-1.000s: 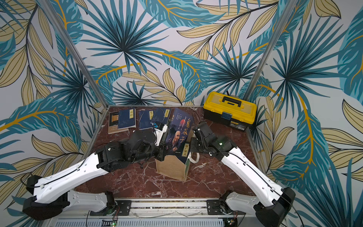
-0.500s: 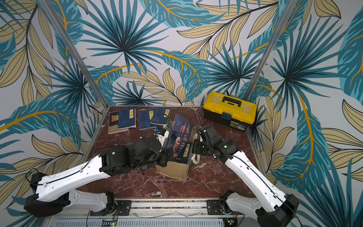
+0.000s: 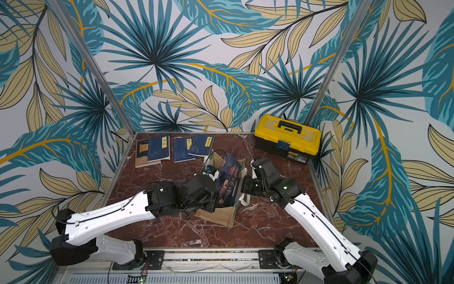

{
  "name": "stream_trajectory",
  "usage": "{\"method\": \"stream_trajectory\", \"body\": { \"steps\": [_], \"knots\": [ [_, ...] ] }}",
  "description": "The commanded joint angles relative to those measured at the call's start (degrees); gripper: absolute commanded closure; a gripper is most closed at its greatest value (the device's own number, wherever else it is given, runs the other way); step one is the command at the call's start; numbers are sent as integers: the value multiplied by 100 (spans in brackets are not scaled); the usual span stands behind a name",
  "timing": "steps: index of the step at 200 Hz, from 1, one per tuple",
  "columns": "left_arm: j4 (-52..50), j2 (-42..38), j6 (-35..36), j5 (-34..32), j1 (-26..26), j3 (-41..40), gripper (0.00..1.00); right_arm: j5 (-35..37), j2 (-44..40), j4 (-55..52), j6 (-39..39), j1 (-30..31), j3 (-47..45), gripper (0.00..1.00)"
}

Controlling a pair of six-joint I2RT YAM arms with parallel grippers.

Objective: Put the books into the canvas bag
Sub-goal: Place the book in the canvas bag.

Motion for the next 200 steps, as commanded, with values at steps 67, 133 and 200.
{"method": "stream_trajectory", "body": {
  "steps": [67, 133, 200],
  "knots": [
    [-175, 945, -479, 845, 233, 616, 100, -176, -145, 353, 117, -38, -137, 100],
    [302, 1314, -759, 2185, 810, 185, 97, -72, -289, 283, 120, -38, -192, 100],
    [389, 639, -906, 1997, 1029, -368, 68, 7, -283, 193, 59, -35, -166, 100]
  ]
}}
